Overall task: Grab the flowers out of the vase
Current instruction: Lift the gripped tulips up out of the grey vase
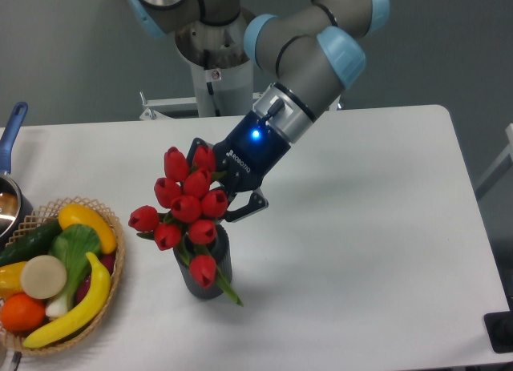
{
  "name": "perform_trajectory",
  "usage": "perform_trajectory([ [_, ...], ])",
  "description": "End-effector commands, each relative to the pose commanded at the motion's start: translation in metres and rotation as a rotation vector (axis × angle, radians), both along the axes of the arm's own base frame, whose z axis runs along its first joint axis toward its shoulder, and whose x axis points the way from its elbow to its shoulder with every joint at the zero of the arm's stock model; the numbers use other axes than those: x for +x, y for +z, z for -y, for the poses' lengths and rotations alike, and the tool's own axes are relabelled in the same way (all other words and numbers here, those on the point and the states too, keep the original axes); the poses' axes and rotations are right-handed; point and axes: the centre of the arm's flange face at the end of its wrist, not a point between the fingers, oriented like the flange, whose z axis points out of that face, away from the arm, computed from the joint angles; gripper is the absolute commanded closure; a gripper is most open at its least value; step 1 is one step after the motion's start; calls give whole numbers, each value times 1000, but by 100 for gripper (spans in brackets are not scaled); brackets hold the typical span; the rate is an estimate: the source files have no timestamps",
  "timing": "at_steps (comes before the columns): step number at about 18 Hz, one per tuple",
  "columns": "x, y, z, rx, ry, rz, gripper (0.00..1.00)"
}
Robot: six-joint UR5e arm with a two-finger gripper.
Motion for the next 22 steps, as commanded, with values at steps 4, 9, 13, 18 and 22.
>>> perform_trajectory([
  [4,-16,43,1,21,50,0,56],
  [9,-28,81,9,46,91,-18,56],
  [13,-43,94,24,51,139,-9,56],
  [18,-70,97,47,57,192,-31,56],
  [22,-94,90,65,67,209,-90,56],
])
